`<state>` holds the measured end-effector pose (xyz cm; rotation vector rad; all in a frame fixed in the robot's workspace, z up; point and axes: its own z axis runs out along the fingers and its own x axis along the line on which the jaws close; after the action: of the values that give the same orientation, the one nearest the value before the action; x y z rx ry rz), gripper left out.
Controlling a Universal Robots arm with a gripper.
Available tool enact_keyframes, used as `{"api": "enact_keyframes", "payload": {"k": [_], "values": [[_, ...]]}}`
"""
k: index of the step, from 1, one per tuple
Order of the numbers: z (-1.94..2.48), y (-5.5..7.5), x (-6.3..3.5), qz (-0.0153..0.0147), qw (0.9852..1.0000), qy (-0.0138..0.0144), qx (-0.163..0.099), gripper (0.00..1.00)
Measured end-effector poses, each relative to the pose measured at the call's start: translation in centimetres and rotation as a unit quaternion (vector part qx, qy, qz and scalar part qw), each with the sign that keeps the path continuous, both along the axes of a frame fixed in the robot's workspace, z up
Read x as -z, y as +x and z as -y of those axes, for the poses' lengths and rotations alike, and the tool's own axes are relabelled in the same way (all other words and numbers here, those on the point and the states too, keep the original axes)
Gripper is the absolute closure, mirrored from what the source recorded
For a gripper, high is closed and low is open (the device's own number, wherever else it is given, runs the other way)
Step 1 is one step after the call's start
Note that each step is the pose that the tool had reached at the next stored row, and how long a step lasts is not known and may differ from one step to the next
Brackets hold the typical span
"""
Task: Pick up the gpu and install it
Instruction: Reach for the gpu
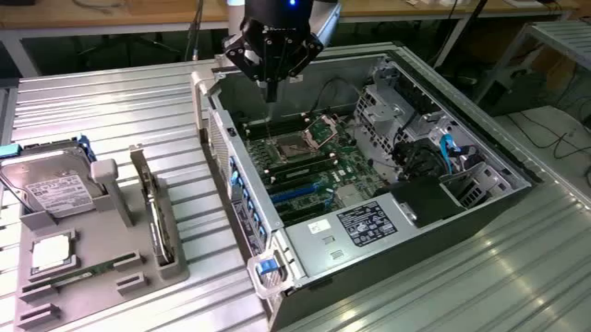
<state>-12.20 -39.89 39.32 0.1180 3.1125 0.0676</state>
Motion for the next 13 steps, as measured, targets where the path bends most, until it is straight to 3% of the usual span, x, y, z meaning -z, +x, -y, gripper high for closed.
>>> {"api": "enact_keyframes", "payload": {"k": [13], "values": [[0.04, -5.5, 0.00, 0.0012, 1.0000, 0.0000, 0.000, 0.90]]}}
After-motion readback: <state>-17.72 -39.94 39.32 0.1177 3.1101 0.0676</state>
